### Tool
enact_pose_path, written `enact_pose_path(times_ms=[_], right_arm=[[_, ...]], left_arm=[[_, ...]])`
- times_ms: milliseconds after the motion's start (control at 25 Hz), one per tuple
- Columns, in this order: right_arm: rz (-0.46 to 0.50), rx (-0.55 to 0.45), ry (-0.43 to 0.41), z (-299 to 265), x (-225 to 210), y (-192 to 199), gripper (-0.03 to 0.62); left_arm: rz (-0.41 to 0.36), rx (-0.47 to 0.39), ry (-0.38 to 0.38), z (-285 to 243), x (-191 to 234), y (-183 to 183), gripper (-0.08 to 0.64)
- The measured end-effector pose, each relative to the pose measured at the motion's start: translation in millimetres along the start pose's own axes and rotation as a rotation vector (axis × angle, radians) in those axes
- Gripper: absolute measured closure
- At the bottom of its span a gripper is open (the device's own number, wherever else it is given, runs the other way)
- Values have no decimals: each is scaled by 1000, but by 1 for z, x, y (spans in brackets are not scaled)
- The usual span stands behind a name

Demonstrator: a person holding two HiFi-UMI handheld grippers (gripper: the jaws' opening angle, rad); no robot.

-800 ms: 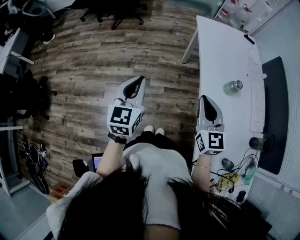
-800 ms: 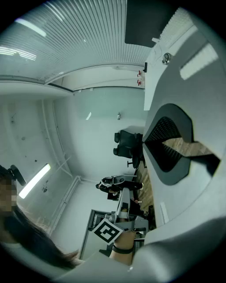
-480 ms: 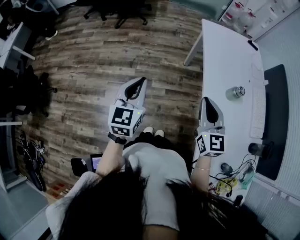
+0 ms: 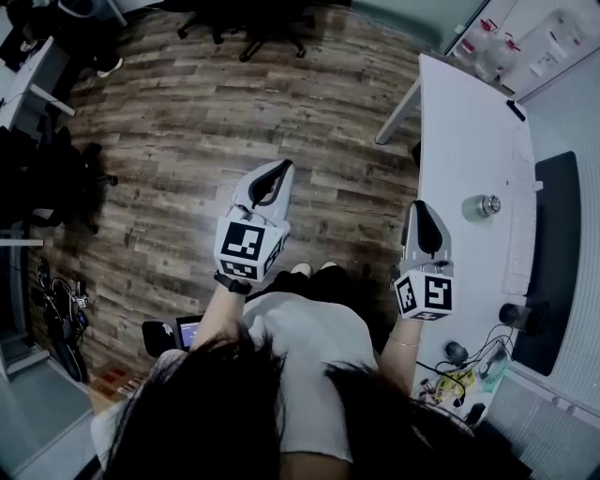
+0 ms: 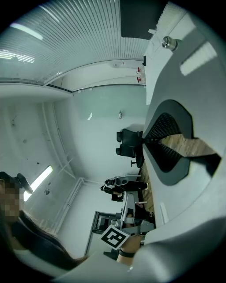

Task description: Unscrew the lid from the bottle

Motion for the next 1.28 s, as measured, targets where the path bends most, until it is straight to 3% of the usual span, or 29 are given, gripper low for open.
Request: enact_pose_path(times_ms=[520,800,1000,1280], right_arm=[[-21,-8,-45,-60,-28,6,542],[-48,-17,-50,-92,-90,4,490],[-86,-38,-43,-112,-129,-4,449],[-95,-42,-17,-127,-176,-9,434]], left_arm=[[19,1,16,-57,15,2,497],[18,11,-3,-123,-1,-10,457],[-3,7,36,-173,-17,-31,393],[-10,9,74,-226,-42,-43,391]])
Point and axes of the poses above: the fingertips, and each gripper's own axes: z backward along the fingers, x to its left, y out of its underside, the point moved 4 cm from there along z, backward along the fingers, and after that the axes turned 15 degrees about -y, right-handed, at the moved point
